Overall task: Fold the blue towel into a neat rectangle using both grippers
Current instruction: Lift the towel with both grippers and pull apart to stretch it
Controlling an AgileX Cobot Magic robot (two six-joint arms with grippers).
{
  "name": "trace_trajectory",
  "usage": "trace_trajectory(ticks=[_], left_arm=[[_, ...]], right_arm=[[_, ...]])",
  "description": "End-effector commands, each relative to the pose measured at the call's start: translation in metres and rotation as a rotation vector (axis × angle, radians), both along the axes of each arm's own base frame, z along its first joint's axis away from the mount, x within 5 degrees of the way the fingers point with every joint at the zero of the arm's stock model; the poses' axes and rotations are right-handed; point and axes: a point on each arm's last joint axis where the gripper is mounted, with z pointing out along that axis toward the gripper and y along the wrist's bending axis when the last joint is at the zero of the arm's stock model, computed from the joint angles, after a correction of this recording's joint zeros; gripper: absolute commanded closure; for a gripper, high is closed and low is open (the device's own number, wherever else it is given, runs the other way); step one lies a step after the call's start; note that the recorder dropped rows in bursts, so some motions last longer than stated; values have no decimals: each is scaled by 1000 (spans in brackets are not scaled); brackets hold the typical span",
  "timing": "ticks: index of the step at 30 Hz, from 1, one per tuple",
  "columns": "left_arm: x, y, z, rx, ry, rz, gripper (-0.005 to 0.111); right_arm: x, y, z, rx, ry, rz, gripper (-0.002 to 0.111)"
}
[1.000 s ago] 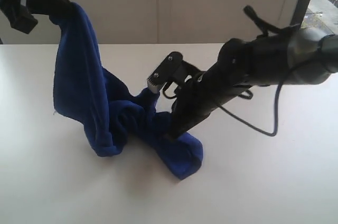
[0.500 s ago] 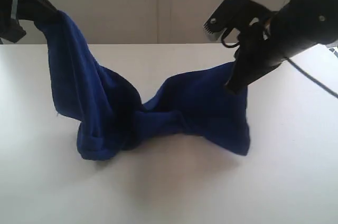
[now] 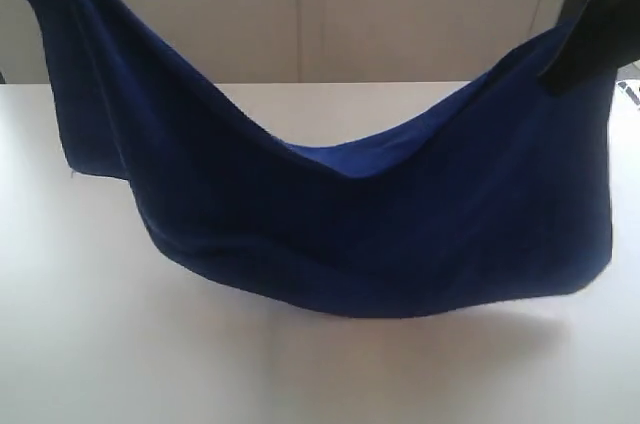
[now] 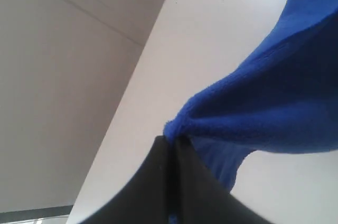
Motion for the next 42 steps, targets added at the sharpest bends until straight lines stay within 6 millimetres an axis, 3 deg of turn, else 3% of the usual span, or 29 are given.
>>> trace_trajectory(ticks=[1,5,13,20,23,31,42], left_arm=[[-14,10,9,34,-18,63,107],[-23,18,9,65,31,132,107],[-60,26,15,89,106,121,107],[-94,32,13,99,277,128,107],[-95,30,13,55,296,147,107],[-92,28,7,-34,370,230,107],[-58,22,-78,88,696,271,107]], right_arm=[[-15,-13,18,-18,-63,-89,108],[-28,-21,22,-28,-44,-155,108],[-64,-32,39,49,-63,-217,108],[-106,-32,44,133,58,-121,108],[-116,-31,41,160,129,-111,108],[-111,-28,27,139,209,-107,108],[-65,-17,1,89,221,-86,108]])
